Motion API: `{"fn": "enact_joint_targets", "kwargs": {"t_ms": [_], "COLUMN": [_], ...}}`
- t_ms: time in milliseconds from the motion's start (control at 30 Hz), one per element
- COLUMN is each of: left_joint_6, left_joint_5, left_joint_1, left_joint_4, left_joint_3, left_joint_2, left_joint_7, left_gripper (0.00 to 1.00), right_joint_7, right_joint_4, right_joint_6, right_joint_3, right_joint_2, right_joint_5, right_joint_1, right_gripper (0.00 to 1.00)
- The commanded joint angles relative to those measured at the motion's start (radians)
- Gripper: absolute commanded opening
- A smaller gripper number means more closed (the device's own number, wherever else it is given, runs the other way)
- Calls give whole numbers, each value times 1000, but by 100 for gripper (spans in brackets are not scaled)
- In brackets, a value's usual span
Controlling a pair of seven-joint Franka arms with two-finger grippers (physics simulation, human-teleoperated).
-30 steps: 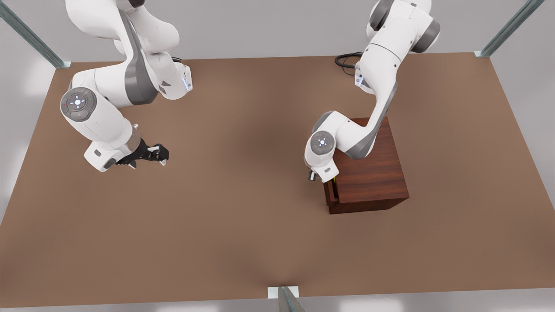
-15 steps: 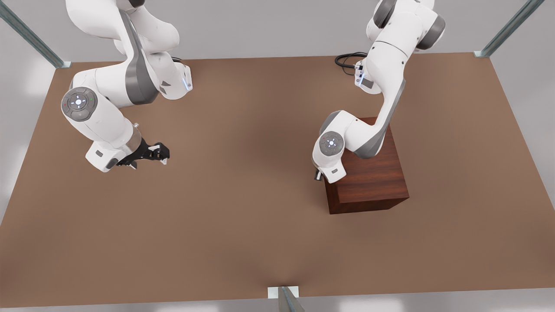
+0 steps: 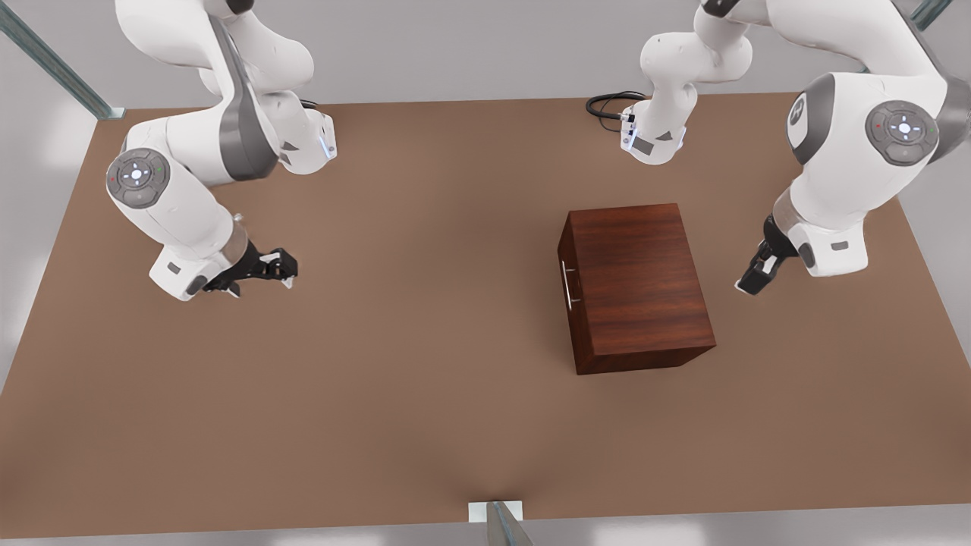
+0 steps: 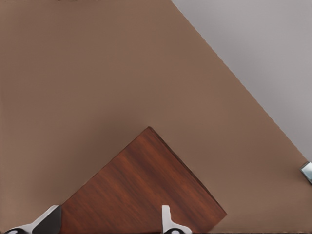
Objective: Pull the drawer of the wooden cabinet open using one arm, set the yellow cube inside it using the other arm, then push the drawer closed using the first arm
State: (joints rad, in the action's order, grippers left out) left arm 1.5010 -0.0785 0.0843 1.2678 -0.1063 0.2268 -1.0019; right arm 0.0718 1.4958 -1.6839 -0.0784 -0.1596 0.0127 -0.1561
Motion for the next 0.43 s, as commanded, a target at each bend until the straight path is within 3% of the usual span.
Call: {"fn": "enact_joint_targets", "kwargs": {"t_ms": [0, 400], "left_joint_6": [-68, -77], "left_joint_5": [-6, -7], "left_joint_1": [3, 11], "left_joint_4": [-1, -8], "left_joint_3": [2, -4], "left_joint_2": [-1, 29], "left_joint_7": [1105, 1097], "left_gripper": [100, 100], "right_joint_7": [-14, 2], "right_joint_4": [-34, -49], "right_joint_6": [47, 46], "right_joint_3": [0, 0], "right_joint_2": [-1, -31], "right_joint_5": [3, 21], "right_joint_1": [3, -5], "right_gripper": [100, 100]}}
